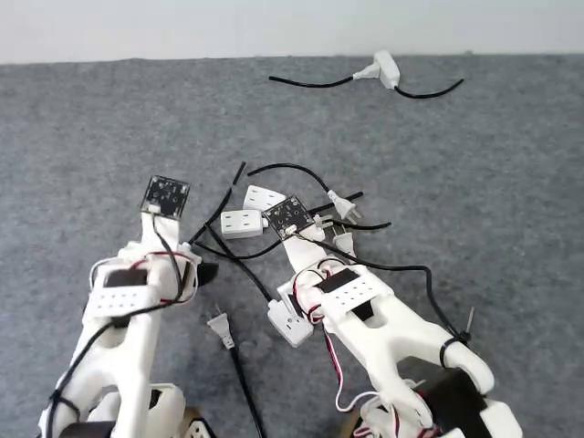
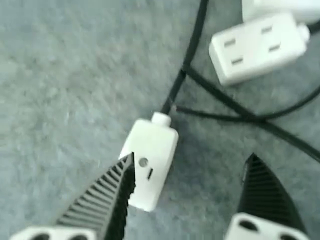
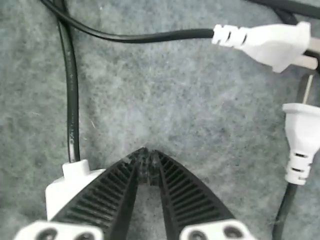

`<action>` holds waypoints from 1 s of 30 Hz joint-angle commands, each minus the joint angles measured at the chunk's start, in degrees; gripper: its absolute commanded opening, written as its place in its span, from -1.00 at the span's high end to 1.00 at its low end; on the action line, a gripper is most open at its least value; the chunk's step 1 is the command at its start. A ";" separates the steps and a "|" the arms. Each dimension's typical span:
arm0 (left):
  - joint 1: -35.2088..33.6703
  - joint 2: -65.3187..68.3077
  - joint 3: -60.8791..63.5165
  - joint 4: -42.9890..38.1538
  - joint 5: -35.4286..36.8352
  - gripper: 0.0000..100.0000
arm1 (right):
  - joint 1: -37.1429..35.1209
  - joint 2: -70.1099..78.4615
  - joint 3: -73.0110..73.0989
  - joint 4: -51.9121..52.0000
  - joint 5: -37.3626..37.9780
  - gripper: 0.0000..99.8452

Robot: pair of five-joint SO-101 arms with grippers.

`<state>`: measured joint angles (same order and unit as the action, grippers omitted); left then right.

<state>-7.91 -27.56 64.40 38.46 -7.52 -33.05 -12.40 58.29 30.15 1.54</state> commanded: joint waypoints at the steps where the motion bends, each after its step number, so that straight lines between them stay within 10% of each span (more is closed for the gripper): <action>1: 0.53 -1.49 -11.74 20.92 0.44 0.36 | 0.57 0.04 -1.67 -0.84 -0.35 0.98; 9: 0.62 -17.58 -19.74 44.84 0.62 0.36 | 0.57 0.04 -1.67 -0.75 -0.18 0.98; 18: 9.41 -30.86 3.65 30.86 1.14 0.36 | 0.48 0.04 -1.67 -0.75 0.00 0.98; 30: 19.69 -37.10 6.02 30.24 24.62 0.36 | 0.48 0.04 -1.67 -0.75 0.00 0.98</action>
<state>9.05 -63.60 69.67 70.02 8.40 -33.05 -12.40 58.29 30.15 1.54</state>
